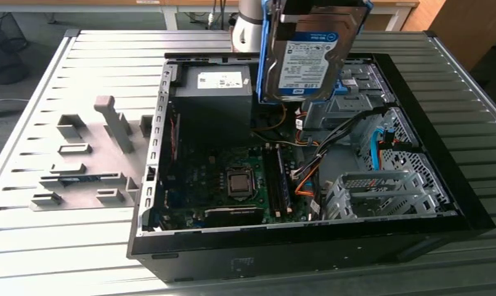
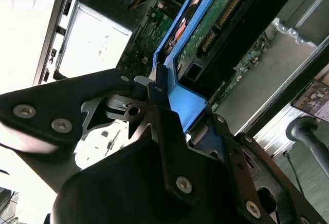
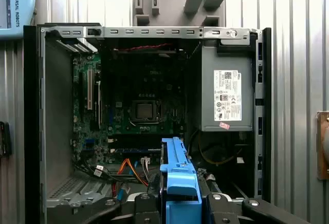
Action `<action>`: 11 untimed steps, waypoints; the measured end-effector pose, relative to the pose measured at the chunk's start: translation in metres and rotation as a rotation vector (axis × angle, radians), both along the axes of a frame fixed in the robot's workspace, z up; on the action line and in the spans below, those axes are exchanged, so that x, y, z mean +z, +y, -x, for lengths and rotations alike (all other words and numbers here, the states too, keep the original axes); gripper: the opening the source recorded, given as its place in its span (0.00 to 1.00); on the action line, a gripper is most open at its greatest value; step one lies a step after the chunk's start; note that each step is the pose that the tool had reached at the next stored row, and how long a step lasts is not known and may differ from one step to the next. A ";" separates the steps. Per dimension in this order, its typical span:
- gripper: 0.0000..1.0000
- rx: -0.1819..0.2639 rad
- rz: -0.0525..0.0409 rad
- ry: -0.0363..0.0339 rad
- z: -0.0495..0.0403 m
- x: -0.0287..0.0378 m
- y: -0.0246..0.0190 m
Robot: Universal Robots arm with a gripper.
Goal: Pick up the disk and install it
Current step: 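Pick up the disk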
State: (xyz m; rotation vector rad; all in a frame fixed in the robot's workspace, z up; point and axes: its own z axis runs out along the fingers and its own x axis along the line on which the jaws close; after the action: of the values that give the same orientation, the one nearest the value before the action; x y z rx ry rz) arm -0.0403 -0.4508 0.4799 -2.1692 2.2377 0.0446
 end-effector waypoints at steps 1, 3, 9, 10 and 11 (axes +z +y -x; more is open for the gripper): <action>0.36 0.000 0.0000 0.0000 -0.0025 -0.0001 0.0000; 0.36 0.000 0.0001 -0.0001 -0.0062 -0.0003 0.0000; 0.36 0.000 0.0001 0.0000 0.0109 -0.0005 0.0000; 0.36 0.000 0.0000 0.0000 0.0116 -0.0005 0.0000; 0.36 0.000 0.0001 0.0000 0.0123 -0.0005 0.0000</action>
State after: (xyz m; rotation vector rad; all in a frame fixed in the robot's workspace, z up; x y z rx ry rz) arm -0.0526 -0.4507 0.4794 -2.1692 2.2378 0.0445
